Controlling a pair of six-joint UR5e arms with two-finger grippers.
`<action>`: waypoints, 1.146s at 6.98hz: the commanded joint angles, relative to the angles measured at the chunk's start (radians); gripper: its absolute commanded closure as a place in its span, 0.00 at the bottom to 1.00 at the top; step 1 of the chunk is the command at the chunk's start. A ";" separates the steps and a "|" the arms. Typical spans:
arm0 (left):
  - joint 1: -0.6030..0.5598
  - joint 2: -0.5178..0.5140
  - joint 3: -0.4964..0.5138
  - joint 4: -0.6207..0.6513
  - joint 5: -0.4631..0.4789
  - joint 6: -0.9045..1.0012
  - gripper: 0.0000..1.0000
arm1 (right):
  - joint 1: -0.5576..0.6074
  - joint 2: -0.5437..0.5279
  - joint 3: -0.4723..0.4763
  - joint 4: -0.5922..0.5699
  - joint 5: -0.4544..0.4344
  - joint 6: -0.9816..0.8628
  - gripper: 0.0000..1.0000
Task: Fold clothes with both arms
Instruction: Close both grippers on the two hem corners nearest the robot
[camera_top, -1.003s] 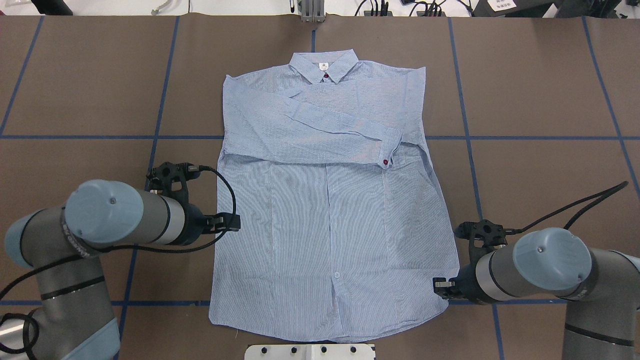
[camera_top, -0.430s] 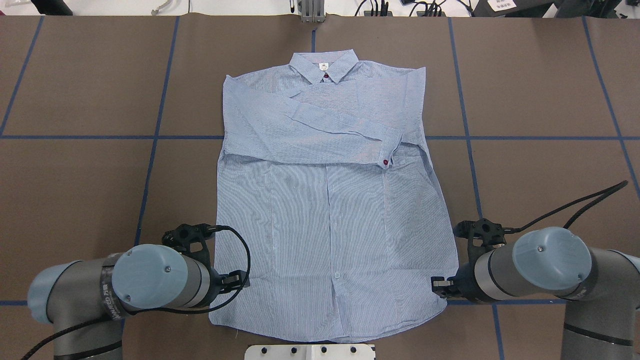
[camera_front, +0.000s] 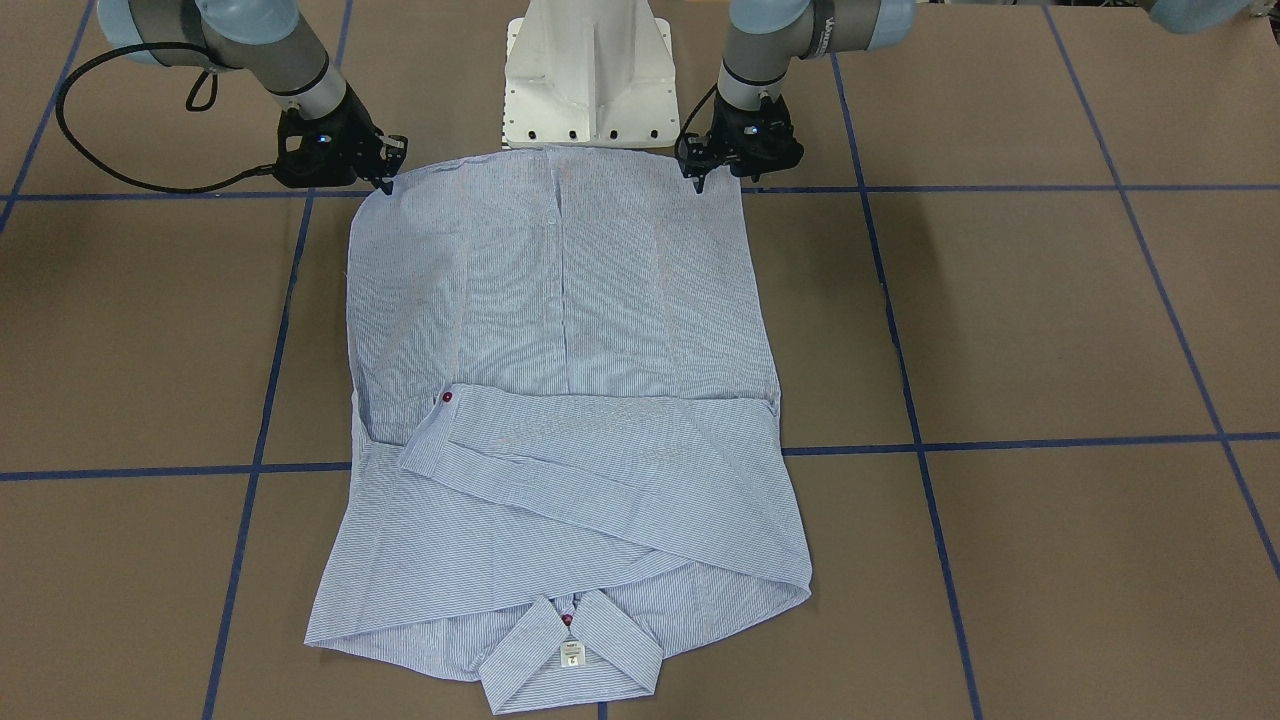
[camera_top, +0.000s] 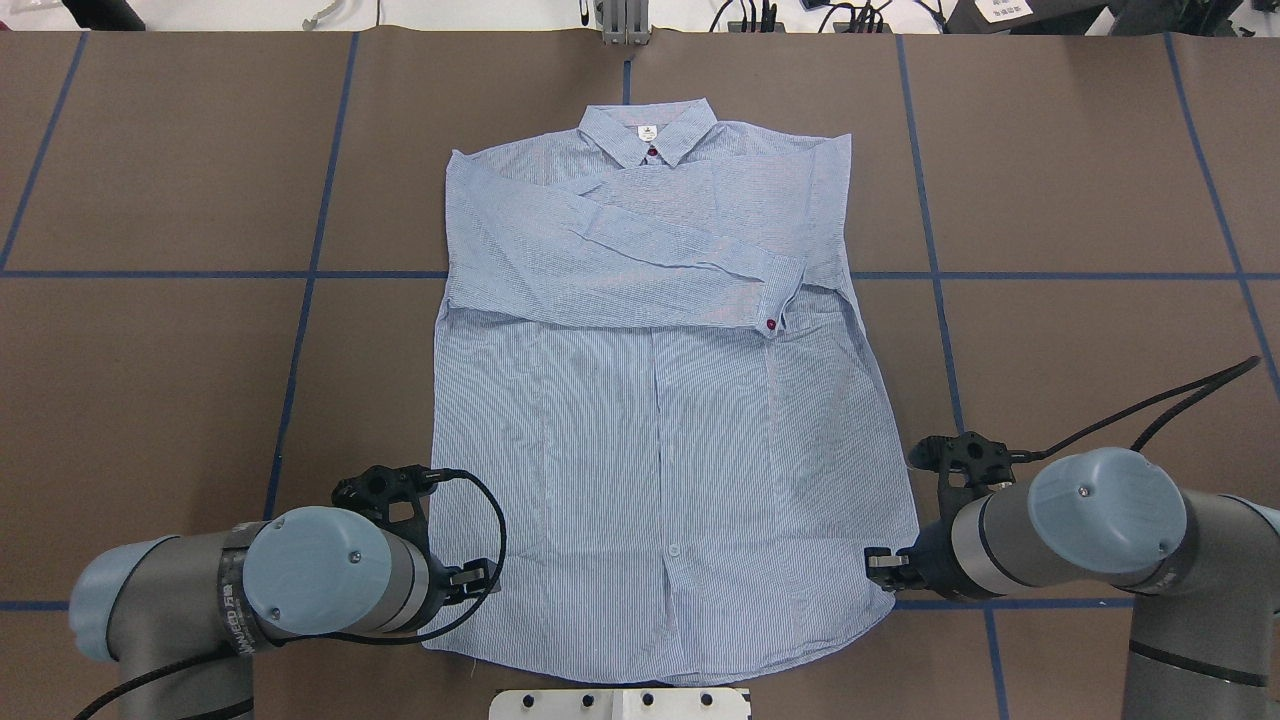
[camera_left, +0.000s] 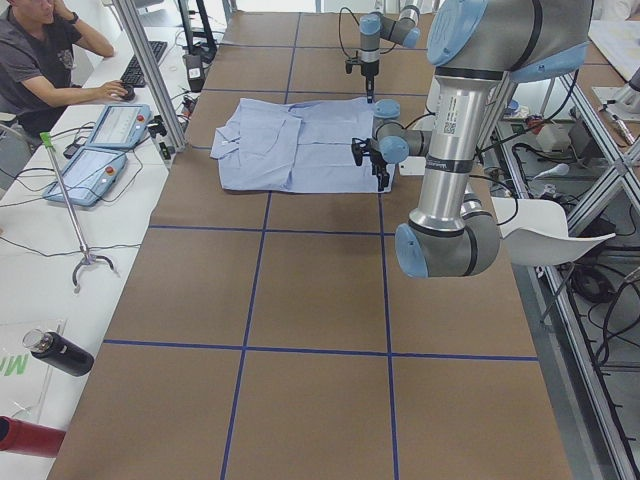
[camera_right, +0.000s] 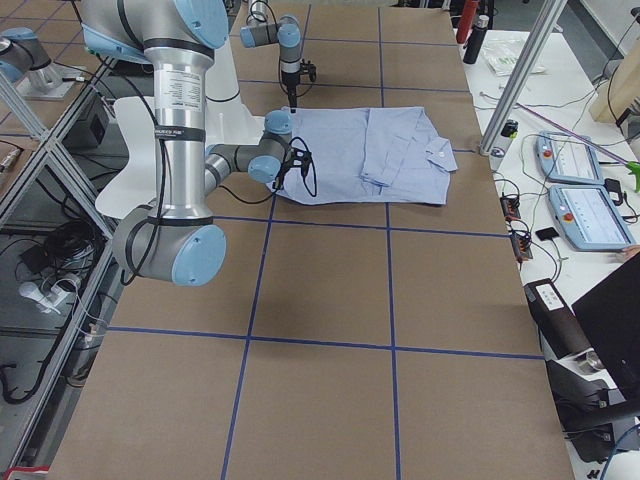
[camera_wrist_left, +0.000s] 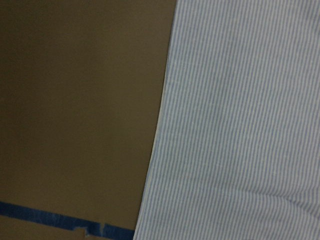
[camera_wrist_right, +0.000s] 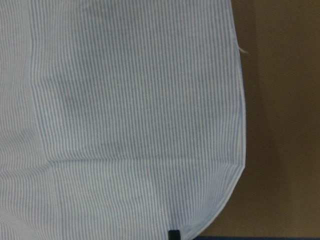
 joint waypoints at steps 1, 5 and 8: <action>0.002 0.006 0.001 -0.001 0.001 0.005 0.14 | 0.005 0.001 0.001 0.000 0.004 0.000 1.00; 0.018 0.006 0.016 0.002 0.000 0.001 0.21 | 0.005 0.003 0.000 0.000 0.005 0.000 1.00; 0.031 0.008 0.025 0.002 0.001 -0.002 0.26 | 0.007 0.003 0.000 0.000 0.004 0.000 1.00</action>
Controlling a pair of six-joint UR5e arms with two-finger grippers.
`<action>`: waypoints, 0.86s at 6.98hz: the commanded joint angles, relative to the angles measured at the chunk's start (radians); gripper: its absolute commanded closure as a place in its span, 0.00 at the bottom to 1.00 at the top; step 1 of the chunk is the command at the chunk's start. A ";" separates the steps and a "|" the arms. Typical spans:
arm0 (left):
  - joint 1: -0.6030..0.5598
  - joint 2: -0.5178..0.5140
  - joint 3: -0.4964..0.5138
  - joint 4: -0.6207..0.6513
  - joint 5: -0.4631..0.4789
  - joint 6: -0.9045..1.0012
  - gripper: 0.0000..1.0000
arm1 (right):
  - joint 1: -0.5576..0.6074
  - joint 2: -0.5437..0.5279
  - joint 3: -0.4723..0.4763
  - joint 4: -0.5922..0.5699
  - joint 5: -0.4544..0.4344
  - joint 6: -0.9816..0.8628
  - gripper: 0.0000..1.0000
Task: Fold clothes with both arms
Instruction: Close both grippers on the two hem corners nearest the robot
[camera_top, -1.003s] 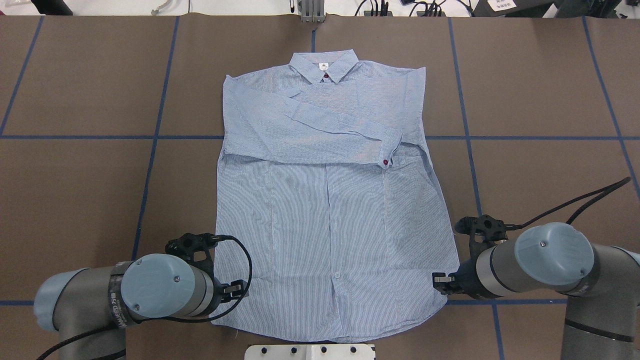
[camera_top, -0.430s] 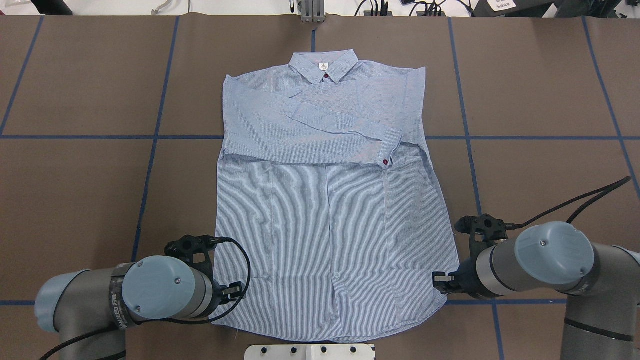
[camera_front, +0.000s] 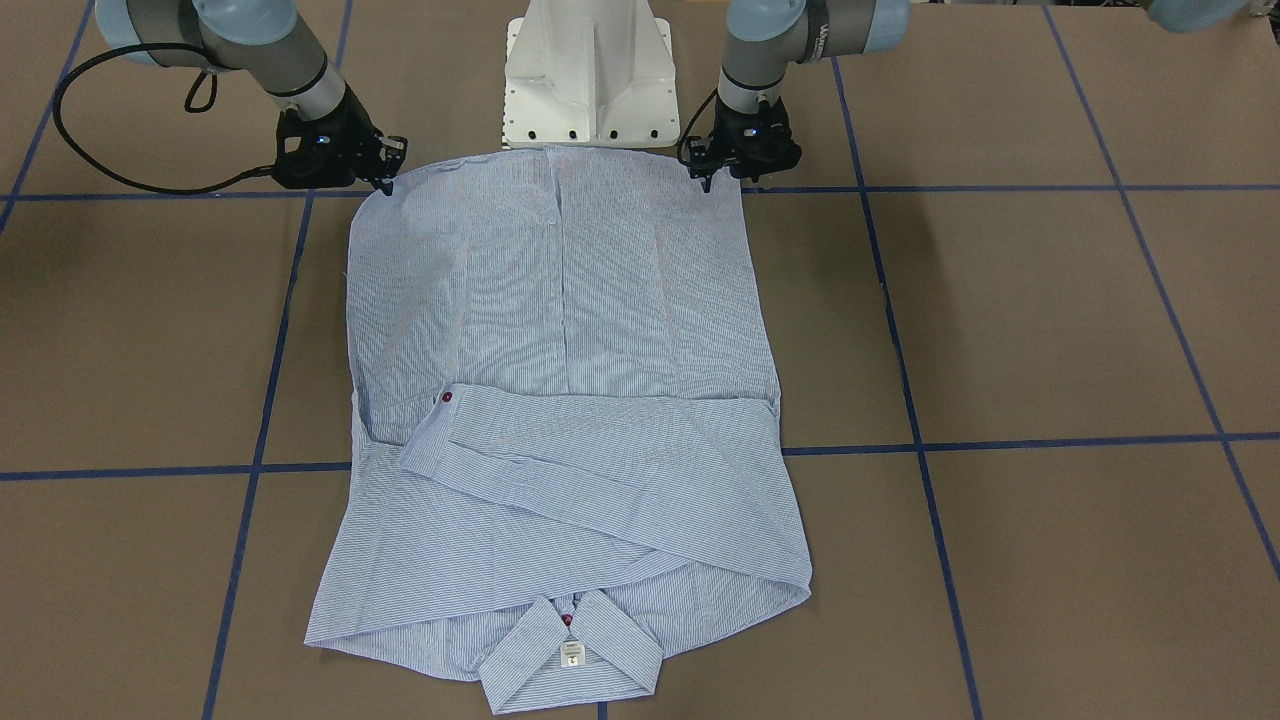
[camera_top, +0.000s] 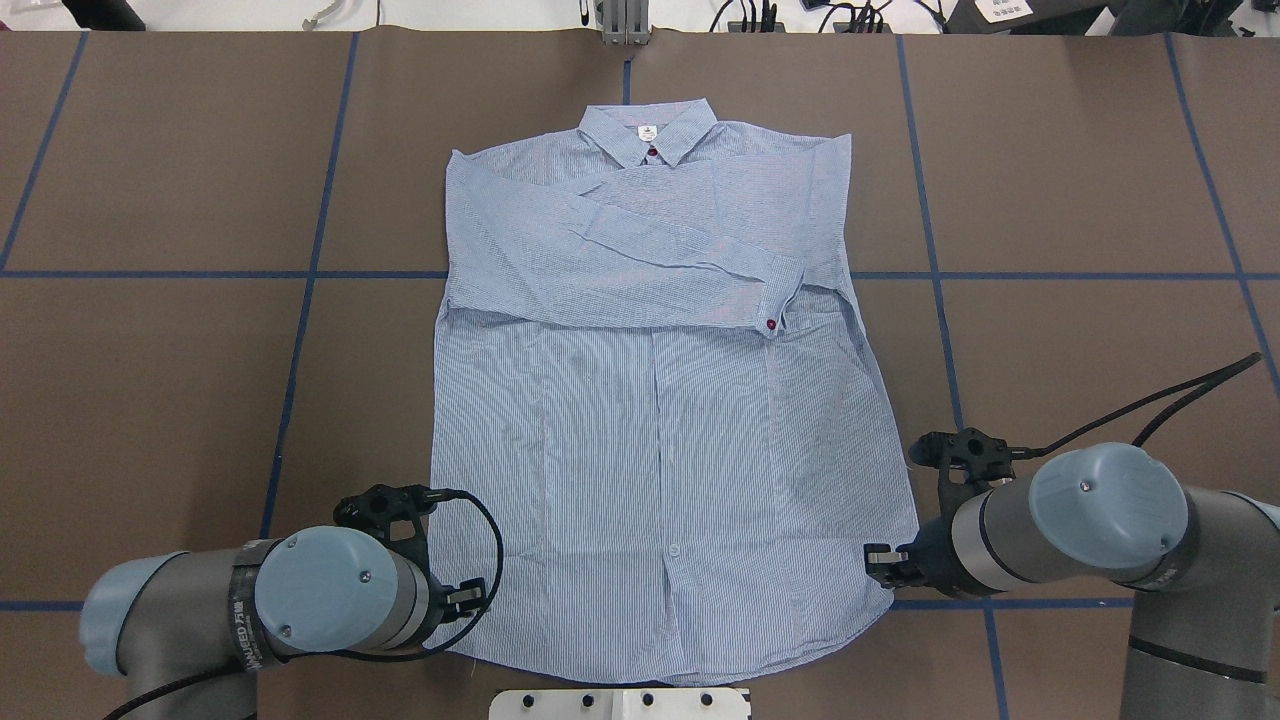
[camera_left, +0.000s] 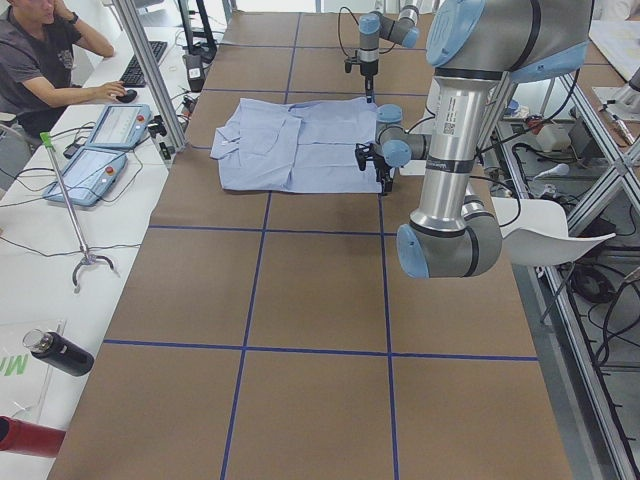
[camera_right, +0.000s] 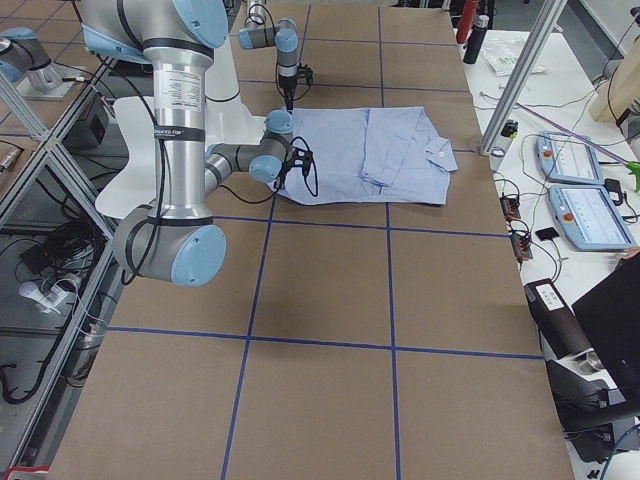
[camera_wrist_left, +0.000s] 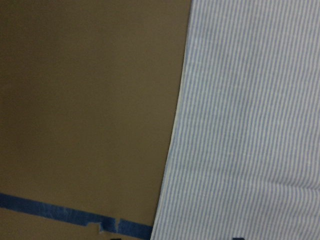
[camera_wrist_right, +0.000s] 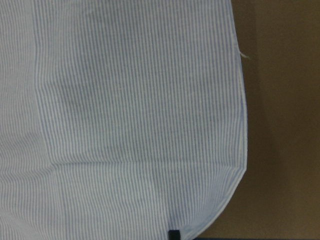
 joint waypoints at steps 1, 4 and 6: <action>0.006 -0.001 0.002 0.000 -0.001 -0.002 0.39 | 0.002 0.000 -0.002 0.000 0.001 0.000 1.00; 0.006 -0.001 -0.002 0.002 -0.004 -0.002 0.71 | 0.006 -0.001 -0.003 0.000 0.001 0.000 1.00; 0.005 -0.001 -0.011 0.003 -0.006 -0.002 0.80 | 0.009 -0.003 -0.003 0.000 0.001 -0.002 1.00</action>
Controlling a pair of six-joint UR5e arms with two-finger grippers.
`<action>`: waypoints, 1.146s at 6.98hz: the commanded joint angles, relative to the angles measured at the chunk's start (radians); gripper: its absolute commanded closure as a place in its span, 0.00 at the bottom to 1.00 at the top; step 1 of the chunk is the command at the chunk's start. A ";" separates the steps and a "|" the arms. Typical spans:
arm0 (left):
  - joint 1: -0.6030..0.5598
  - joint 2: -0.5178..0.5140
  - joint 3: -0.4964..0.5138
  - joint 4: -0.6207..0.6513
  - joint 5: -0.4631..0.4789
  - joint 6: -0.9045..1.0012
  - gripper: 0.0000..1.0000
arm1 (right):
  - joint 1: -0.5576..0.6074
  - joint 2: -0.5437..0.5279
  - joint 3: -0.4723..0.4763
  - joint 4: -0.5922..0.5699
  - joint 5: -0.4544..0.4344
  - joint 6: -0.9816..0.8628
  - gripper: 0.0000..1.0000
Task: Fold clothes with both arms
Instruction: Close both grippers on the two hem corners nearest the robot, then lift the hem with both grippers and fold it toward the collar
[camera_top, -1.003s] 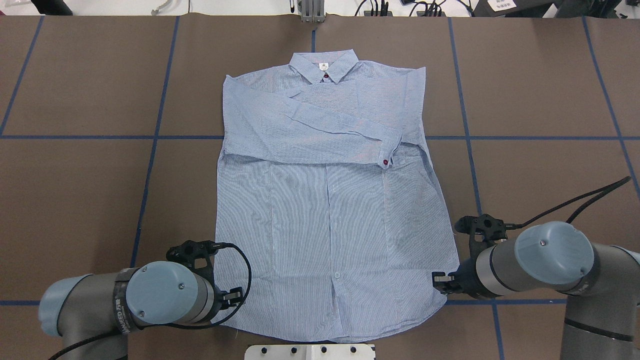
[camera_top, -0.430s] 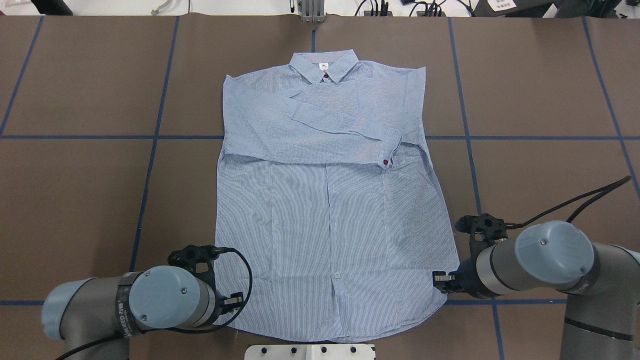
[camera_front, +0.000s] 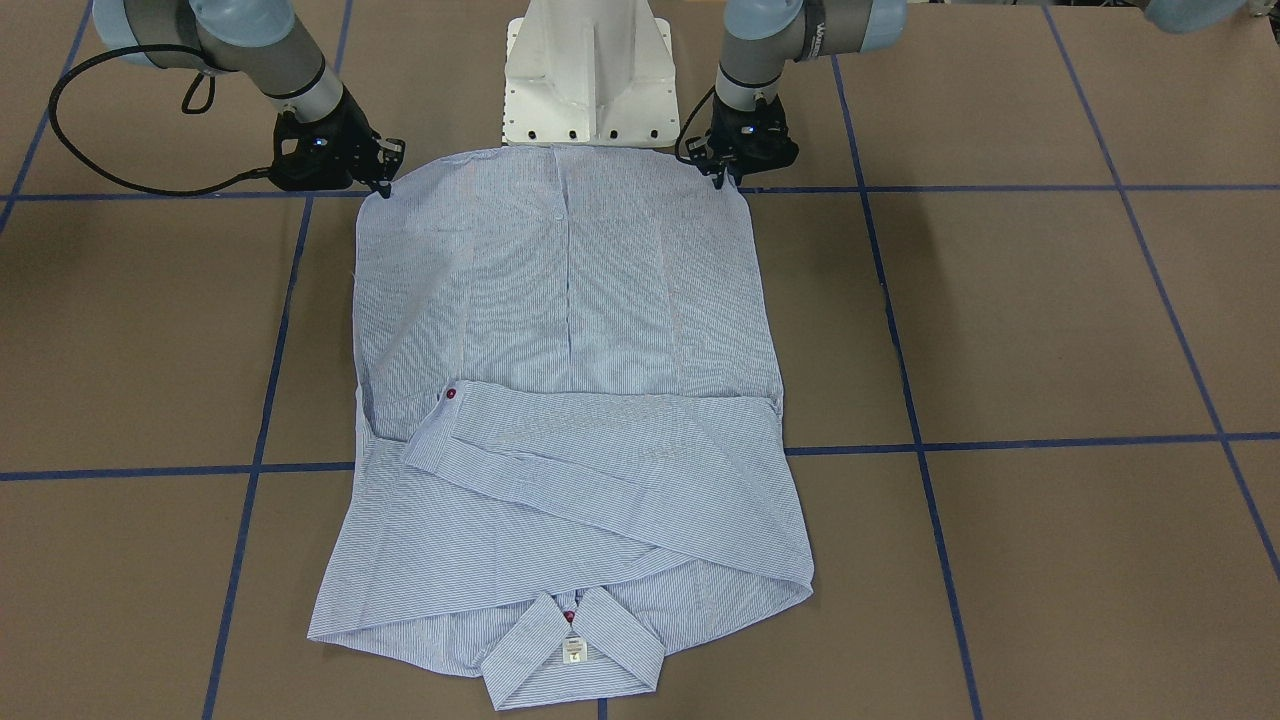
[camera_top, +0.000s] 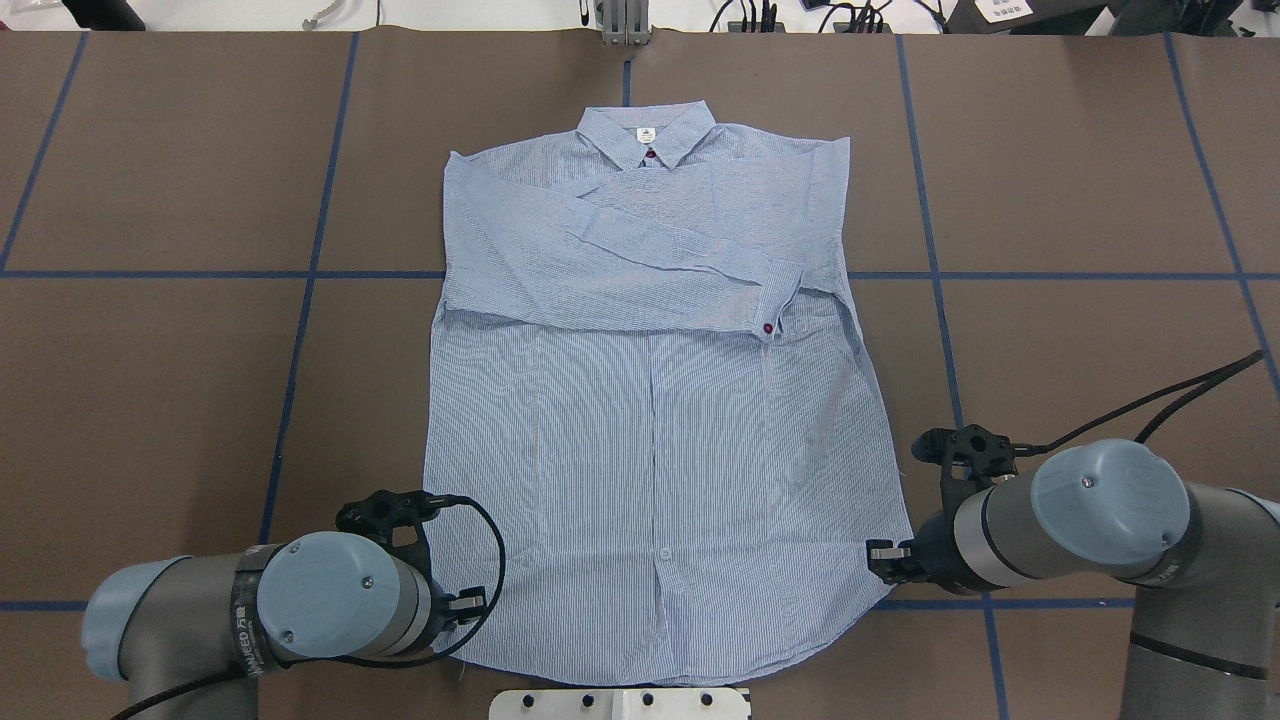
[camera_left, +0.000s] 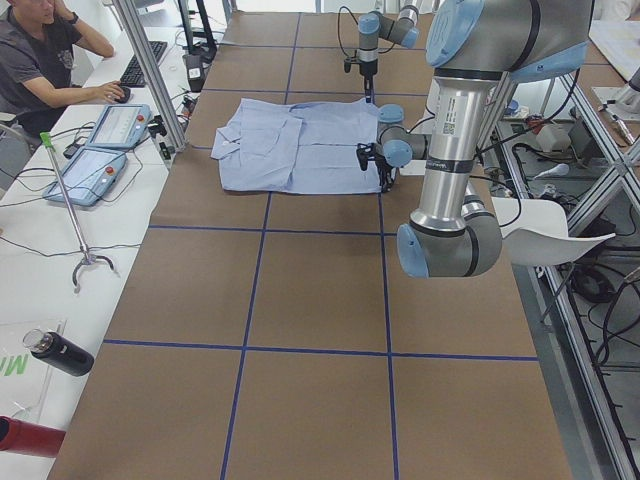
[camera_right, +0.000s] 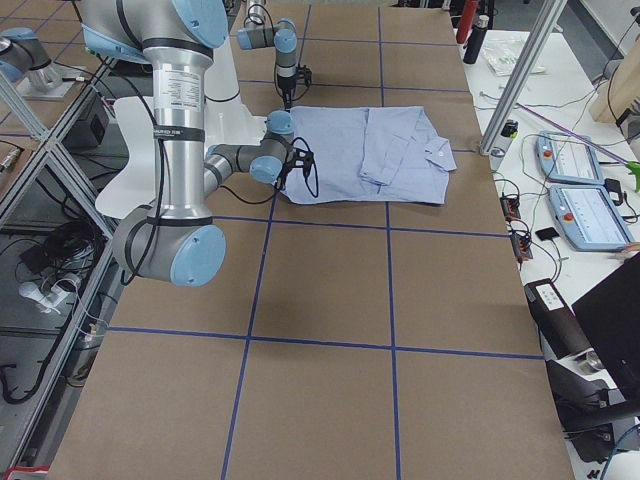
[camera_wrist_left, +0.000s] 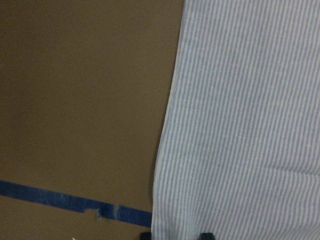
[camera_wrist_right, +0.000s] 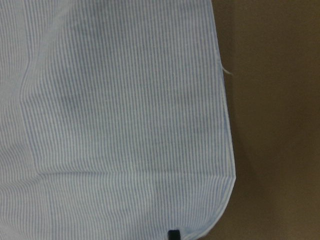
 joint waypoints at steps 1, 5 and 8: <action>-0.001 -0.001 -0.007 0.000 -0.001 0.000 0.80 | 0.003 -0.001 -0.002 0.000 0.000 -0.001 1.00; -0.004 -0.010 -0.033 0.022 -0.003 0.002 1.00 | 0.042 0.000 0.001 0.002 0.044 -0.010 1.00; -0.049 -0.014 -0.138 0.117 -0.004 0.012 1.00 | 0.216 0.045 0.009 0.008 0.273 -0.014 1.00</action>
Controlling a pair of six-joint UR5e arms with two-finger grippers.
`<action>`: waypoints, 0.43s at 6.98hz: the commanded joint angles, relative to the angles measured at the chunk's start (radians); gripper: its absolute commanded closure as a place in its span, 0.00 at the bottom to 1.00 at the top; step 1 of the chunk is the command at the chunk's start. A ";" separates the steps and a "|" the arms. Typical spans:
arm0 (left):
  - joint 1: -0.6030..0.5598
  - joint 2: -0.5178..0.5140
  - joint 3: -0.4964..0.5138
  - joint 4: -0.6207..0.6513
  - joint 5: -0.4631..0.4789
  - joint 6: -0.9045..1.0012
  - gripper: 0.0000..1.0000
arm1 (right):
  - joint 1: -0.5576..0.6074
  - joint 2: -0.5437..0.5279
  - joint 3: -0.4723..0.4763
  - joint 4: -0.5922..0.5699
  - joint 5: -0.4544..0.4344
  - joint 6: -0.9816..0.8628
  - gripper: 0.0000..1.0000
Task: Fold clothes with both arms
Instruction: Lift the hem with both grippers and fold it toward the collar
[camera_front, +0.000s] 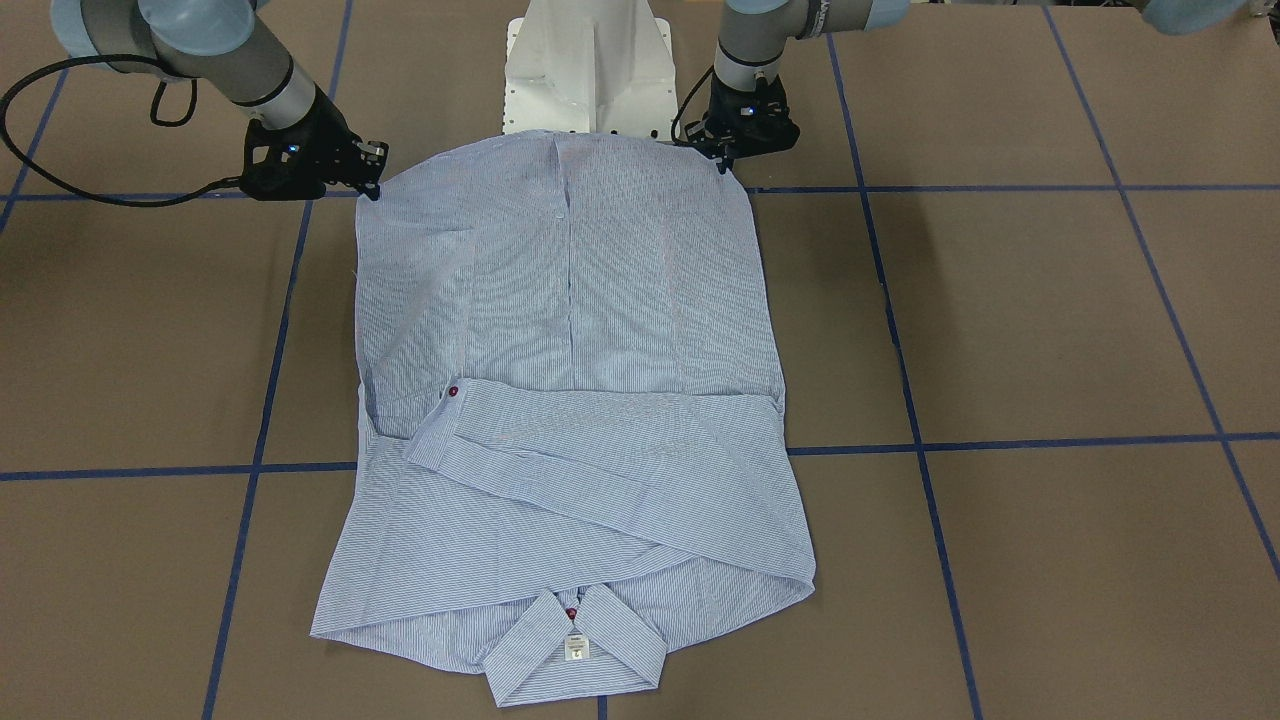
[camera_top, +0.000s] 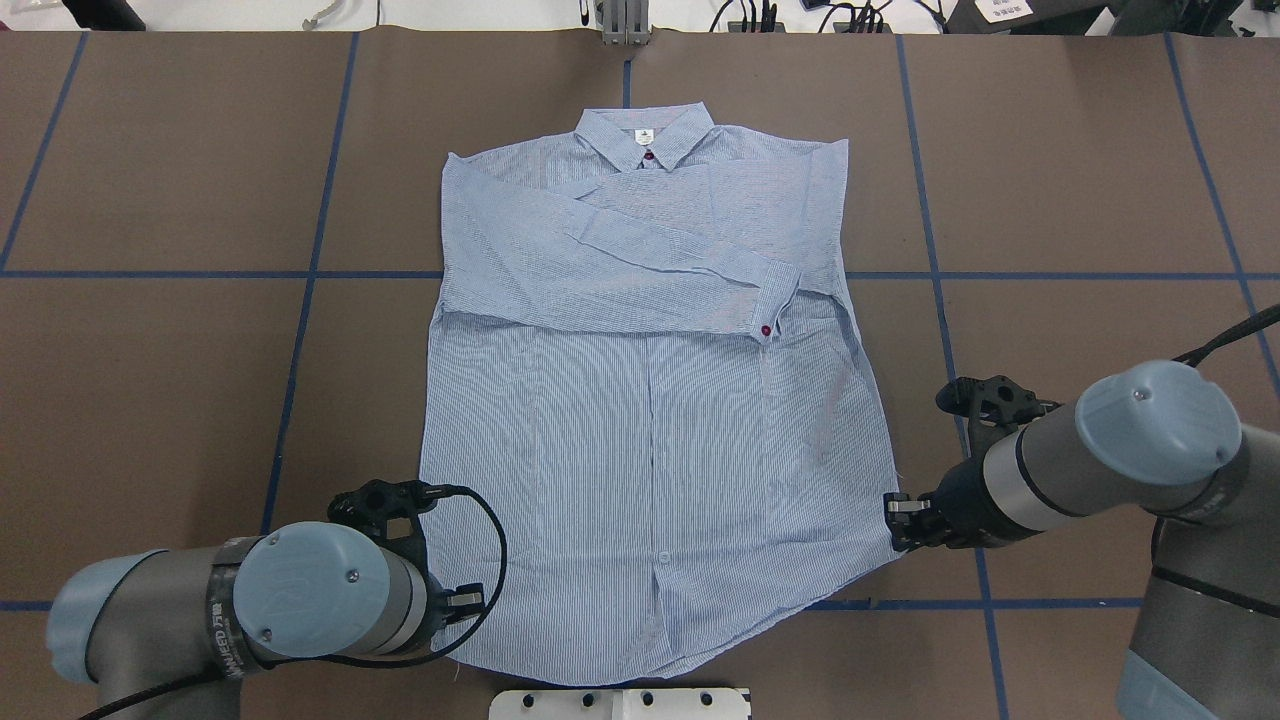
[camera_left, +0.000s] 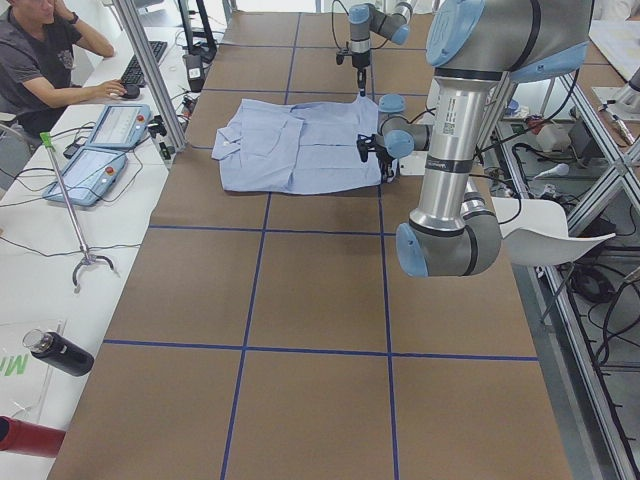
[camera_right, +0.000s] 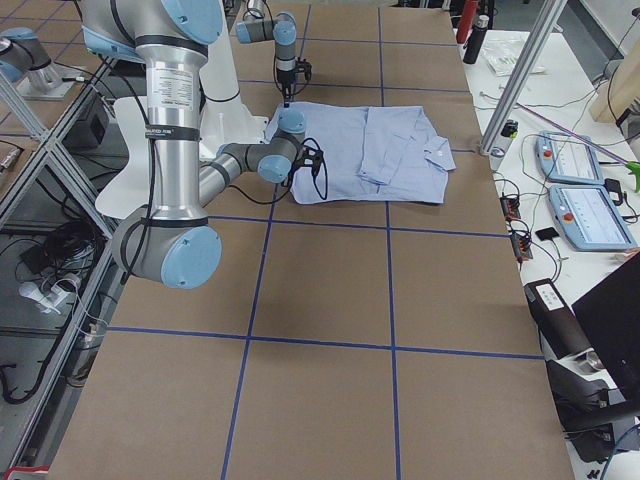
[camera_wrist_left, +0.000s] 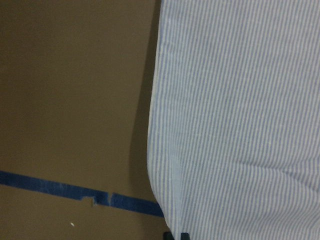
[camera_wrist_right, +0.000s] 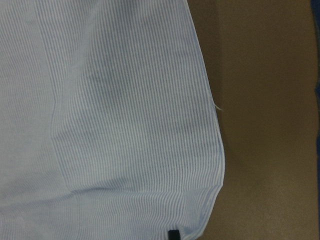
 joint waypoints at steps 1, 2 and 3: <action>-0.063 -0.004 -0.039 0.025 -0.002 0.028 1.00 | 0.067 0.044 -0.008 0.000 0.080 -0.001 1.00; -0.130 -0.036 -0.036 0.028 -0.002 0.096 1.00 | 0.090 0.085 -0.033 -0.006 0.081 -0.001 1.00; -0.199 -0.064 -0.032 0.036 -0.003 0.173 1.00 | 0.131 0.124 -0.063 -0.010 0.082 -0.002 1.00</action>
